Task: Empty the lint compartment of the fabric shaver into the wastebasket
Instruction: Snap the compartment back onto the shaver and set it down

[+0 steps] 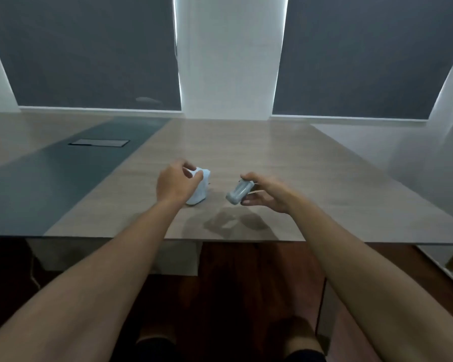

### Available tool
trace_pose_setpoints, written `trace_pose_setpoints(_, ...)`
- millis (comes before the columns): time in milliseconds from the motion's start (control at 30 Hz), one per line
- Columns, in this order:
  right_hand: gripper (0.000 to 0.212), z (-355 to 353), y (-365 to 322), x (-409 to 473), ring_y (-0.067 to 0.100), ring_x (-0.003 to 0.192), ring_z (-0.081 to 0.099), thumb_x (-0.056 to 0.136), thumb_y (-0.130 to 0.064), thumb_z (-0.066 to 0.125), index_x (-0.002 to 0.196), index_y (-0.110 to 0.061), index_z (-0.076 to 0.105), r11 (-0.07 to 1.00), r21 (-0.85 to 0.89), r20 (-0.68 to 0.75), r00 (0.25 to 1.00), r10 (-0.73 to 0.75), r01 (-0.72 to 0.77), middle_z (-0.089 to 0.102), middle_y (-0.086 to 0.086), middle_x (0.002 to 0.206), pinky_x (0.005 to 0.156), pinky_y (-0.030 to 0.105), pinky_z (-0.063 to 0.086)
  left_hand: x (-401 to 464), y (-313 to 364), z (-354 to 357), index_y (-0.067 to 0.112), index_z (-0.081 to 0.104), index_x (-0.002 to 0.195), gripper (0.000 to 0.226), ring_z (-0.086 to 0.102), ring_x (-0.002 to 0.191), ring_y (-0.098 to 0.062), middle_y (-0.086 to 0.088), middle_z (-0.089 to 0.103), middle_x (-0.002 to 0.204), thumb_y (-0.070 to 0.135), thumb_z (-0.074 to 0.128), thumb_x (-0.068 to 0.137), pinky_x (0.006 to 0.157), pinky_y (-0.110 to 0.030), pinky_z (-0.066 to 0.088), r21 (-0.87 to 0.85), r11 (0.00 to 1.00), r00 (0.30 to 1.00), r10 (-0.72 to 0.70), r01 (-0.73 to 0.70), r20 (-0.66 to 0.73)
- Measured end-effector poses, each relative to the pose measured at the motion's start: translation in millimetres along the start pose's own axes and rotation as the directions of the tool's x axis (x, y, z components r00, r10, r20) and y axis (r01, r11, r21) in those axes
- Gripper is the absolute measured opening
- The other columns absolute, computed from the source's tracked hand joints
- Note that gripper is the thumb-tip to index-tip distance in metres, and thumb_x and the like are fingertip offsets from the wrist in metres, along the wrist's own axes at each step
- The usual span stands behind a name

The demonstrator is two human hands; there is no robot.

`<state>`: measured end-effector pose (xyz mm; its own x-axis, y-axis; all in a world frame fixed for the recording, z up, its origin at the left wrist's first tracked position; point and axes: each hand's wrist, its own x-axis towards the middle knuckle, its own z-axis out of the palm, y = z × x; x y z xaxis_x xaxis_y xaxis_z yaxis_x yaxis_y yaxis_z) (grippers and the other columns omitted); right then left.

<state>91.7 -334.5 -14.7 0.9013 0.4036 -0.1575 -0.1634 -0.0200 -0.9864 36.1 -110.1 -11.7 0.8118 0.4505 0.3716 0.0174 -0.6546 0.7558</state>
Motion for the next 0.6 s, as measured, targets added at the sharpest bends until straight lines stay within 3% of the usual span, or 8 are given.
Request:
trace_pose_setpoints(167,0.032,6.7,11.5,30.3,0.032,0.084,0.072,0.081,-0.019,0.077,0.104,0.0,0.067,0.998,0.036,-0.022,0.999,-0.047,0.048,0.067,0.018,0.101,0.08,0.039,0.061,11.5,-24.4,9.4,0.021,0.061,0.1,0.043,0.064,0.088,-0.023,-0.002,0.066,0.104,0.05,0.074,0.07,0.072,-0.032,0.049,0.056,0.998,0.991,0.048,-0.041,-0.122)
trace_pose_setpoints(333,0.037,11.6,24.4,56.0,0.032,0.093,0.072,0.079,-0.021,0.078,0.109,-0.002,0.067,0.996,0.076,-0.089,0.995,-0.042,0.049,0.067,0.017,0.108,0.082,0.039,0.061,17.1,-42.9,25.1,0.021,0.057,0.113,0.07,0.064,0.095,-0.025,-0.005,0.065,0.11,0.055,0.081,0.057,0.081,-0.037,0.053,0.028,1.0,0.999,0.013,-0.012,-0.044)
trace_pose_setpoints(467,0.038,13.2,28.0,66.6,0.022,0.089,0.069,0.078,-0.018,0.079,0.111,-0.001,0.069,0.993,0.098,-0.086,0.995,-0.06,0.068,0.068,0.013,0.104,0.069,0.028,0.059,23.4,-47.7,33.8,0.02,0.056,0.115,0.07,0.064,0.094,-0.024,-0.004,0.067,0.108,0.051,0.083,0.058,0.081,-0.036,0.053,-0.015,1.0,0.999,0.014,-0.014,-0.043)
trace_pose_setpoints(600,0.04,14.2,27.9,73.3,0.021,0.088,0.068,0.077,-0.019,0.079,0.111,0.002,0.07,0.99,0.115,-0.115,0.991,-0.064,0.078,0.069,0.012,0.104,0.066,0.025,0.057,35.9,-48.5,38.2,0.017,0.058,0.115,0.061,0.064,0.095,-0.026,-0.006,0.068,0.106,0.048,0.079,0.067,0.083,-0.036,0.051,-0.047,0.998,0.998,-0.033,0.03,-0.057)
